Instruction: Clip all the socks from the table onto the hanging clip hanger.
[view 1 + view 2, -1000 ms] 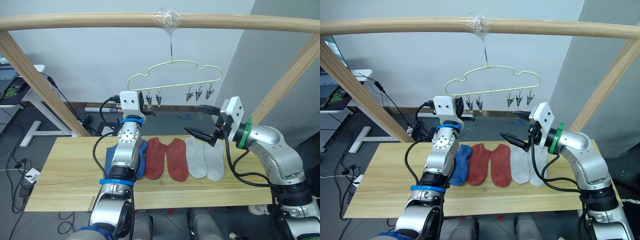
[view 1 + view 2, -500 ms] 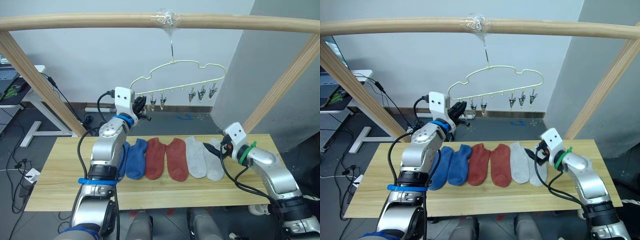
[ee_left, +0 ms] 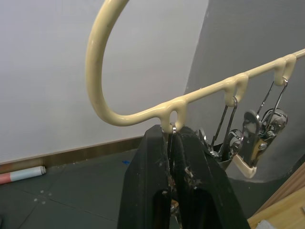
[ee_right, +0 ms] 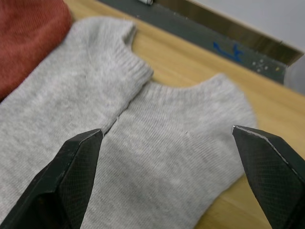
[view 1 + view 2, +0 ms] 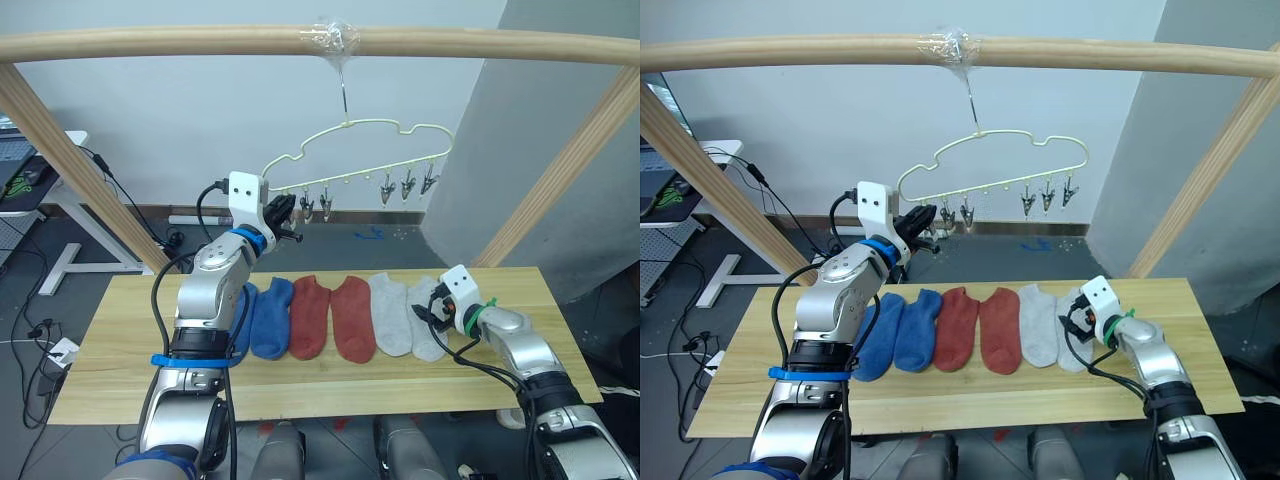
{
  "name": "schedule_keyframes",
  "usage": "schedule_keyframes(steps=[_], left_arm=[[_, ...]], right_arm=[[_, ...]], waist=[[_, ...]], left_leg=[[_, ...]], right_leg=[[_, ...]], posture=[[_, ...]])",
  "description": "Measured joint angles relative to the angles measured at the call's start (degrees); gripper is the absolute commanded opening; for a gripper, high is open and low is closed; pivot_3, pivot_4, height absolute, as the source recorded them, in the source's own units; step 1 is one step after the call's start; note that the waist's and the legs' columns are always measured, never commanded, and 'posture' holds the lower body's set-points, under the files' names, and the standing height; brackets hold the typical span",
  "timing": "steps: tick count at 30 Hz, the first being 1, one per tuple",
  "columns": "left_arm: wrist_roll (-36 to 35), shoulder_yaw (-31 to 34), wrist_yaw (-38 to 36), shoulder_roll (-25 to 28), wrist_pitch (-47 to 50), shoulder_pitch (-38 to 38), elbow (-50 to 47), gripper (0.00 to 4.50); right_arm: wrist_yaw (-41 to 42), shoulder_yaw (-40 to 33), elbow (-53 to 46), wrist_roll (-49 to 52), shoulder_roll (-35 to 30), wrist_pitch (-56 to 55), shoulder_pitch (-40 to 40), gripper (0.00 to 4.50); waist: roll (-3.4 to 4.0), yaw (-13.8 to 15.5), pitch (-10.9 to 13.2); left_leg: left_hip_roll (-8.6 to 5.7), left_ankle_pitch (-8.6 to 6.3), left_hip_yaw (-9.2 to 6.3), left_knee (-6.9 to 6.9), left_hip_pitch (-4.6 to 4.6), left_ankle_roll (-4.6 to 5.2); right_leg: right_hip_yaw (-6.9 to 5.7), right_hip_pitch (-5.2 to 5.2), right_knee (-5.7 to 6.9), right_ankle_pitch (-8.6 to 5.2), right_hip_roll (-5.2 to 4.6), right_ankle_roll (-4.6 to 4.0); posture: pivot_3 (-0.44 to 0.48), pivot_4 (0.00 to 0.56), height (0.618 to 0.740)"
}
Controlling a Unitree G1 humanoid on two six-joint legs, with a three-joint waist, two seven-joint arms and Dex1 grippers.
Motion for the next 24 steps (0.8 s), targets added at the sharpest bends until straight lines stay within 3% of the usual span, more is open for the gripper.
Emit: schedule_keyframes(steps=[6,7,10,20,24], left_arm=[[-0.1,0.4,-0.1,0.5,0.1,0.0,-0.1,0.01],[-0.1,0.4,-0.1,0.5,0.1,0.0,-0.1,0.00],[-0.1,0.4,-0.1,0.5,0.1,0.0,-0.1,0.00],[-0.1,0.6,-0.3,1.3,0.6,0.0,-0.2,0.00],[-0.2,0.5,-1.1,1.4,1.0,0.0,-0.2,0.00]], right_arm=[[0.2,1.0,4.7,-1.7,1.1,0.2,-1.6,4.50],[0.2,1.0,5.1,-1.8,1.2,0.3,-1.9,4.33],[0.7,1.9,6.4,-2.8,0.8,-0.8,-2.5,3.62],[5.0,3.4,7.0,-4.4,-4.5,-4.8,0.2,0.16],[6.8,4.3,4.6,-5.6,-7.1,-7.3,2.1,0.04]], waist=[[0.00,0.0,0.0],[0.00,-0.1,0.0],[0.00,-0.1,0.0],[-0.02,0.2,0.0],[-0.02,0.1,0.0]], left_leg=[[0.00,0.00,0.01,0.02,0.03,0.00],[0.00,0.00,0.01,0.03,0.03,0.00],[0.00,0.00,0.01,0.04,0.06,0.00],[-0.01,-0.01,0.00,0.07,0.60,0.00],[0.00,-0.01,-0.01,0.07,0.62,0.00]], right_leg=[[0.01,0.01,0.02,0.01,0.00,0.01],[0.01,0.02,0.02,0.01,0.00,0.01],[0.01,0.06,0.02,0.02,0.00,0.02],[0.01,0.67,-0.13,-0.01,-0.02,0.00],[0.00,0.66,-0.09,0.00,-0.01,0.01]], posture=[[0.029,0.179,0.740],[0.029,0.179,0.740],[0.029,0.179,0.740],[0.042,0.183,0.740],[0.042,0.183,0.740]])
